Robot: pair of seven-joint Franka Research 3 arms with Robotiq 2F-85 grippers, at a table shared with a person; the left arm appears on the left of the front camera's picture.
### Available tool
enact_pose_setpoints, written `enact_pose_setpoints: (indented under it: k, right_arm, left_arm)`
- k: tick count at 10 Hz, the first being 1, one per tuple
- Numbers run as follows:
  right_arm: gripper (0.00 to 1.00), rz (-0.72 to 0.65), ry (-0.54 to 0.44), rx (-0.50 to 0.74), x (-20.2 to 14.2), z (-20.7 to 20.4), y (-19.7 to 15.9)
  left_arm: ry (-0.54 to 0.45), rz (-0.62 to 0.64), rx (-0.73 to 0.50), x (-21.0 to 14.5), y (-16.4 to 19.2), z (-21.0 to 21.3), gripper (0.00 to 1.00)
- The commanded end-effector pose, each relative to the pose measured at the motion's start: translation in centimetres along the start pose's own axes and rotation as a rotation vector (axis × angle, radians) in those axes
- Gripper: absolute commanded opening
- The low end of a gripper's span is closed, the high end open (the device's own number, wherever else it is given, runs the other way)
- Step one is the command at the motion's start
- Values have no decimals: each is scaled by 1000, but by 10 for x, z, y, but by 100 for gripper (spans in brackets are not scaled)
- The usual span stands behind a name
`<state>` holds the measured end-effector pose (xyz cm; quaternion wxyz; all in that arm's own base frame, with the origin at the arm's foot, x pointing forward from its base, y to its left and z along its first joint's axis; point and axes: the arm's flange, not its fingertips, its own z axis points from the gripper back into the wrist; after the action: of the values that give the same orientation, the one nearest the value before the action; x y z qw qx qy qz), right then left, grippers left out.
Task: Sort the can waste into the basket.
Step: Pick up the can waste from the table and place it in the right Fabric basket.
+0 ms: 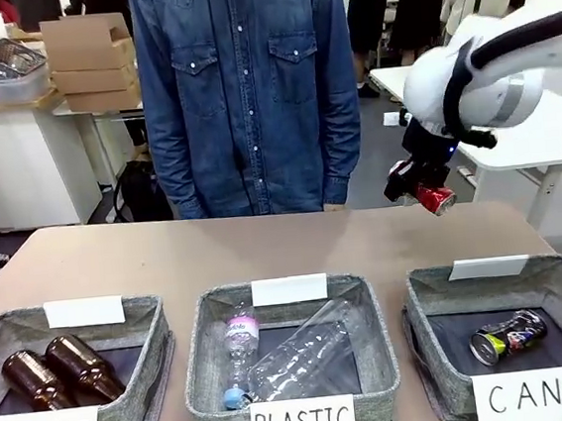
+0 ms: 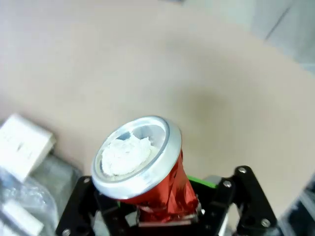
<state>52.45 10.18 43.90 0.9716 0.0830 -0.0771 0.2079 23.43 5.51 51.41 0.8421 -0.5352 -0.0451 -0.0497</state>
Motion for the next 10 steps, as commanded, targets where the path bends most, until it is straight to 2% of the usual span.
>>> enact_pose_setpoints:
  k: [1, 3, 4, 7, 10]
  right_arm:
    - [0, 205, 100, 97, -74, 68, 38]
    - [0, 435, 257, 150, -122, 71, 64]
    - [0, 514, 260, 207, -138, 64, 68]
    - [0, 512, 216, 315, -162, 49, 63]
    - [0, 530, 211, 284, -171, 47, 69]
  left_arm:
    - [2, 5, -11, -3, 0, -1, 85]
    - [2, 5, -11, -3, 0, -1, 85]
    - [2, 5, -11, -3, 0, -1, 85]
    - [2, 5, -11, -3, 0, -1, 85]
    - [2, 5, -11, -3, 0, -1, 85]
